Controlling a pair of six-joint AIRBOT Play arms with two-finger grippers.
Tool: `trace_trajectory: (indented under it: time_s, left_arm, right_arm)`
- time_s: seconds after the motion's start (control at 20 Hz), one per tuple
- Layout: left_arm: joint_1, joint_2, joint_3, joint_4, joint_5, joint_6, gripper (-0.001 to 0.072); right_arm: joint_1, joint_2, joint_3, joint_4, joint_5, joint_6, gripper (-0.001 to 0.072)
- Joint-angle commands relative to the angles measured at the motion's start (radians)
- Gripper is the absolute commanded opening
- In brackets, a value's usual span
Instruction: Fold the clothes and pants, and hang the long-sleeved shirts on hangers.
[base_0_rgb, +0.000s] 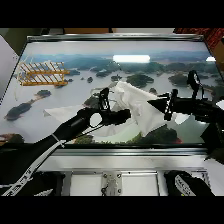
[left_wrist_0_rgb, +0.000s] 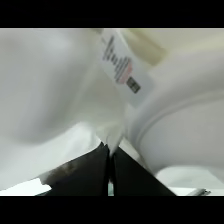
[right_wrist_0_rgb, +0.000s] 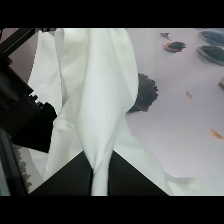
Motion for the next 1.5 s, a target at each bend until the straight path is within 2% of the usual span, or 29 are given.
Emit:
trace_trajectory:
  time_s: [0.0, 0.15, 0.25, 0.4, 0.65, 0.8, 0.95, 1.15, 1.45]
  left_arm:
    - [0.089, 0.068, 0.001, 0.125, -0.124, 0.003, 0.0013]
    - [0.179, 0.154, 0.001, 0.245, -0.283, 0.039, 0.0013]
    - [0.239, 0.211, -0.010, 0.247, -0.343, 0.106, 0.0013]
    - [0.294, 0.295, -0.064, 0.235, -0.354, 0.131, 0.0013]
    - [0.303, 0.380, -0.154, 0.236, -0.337, 0.150, 0.0013]
    - [0.303, 0.344, -0.147, 0.236, -0.330, 0.160, 0.0013]
    - [0.303, 0.263, -0.082, 0.246, -0.332, 0.204, 0.0013]
    - [0.354, 0.177, -0.012, 0.261, -0.358, 0.213, 0.0013]
    - [0.422, 0.162, -0.002, 0.261, -0.362, 0.255, 0.0013]
  right_arm:
    - [-0.001, 0.026, 0.001, -0.001, 0.001, 0.068, 0.0014]
    - [0.000, 0.053, 0.001, -0.001, 0.001, 0.129, 0.0014]
    - [0.000, 0.070, 0.001, -0.005, 0.001, 0.164, 0.0014]
    - [0.002, 0.101, 0.001, -0.008, 0.005, 0.242, 0.0014]
    - [0.002, 0.175, 0.001, -0.009, 0.036, 0.335, 0.0013]
    - [0.002, 0.209, 0.001, -0.008, 0.058, 0.374, 0.0013]
    - [0.002, 0.231, 0.001, -0.005, 0.058, 0.378, 0.0013]
    - [0.002, 0.256, 0.001, -0.004, 0.058, 0.380, 0.0013]
    - [0.002, 0.258, 0.001, -0.002, 0.056, 0.399, 0.0013]
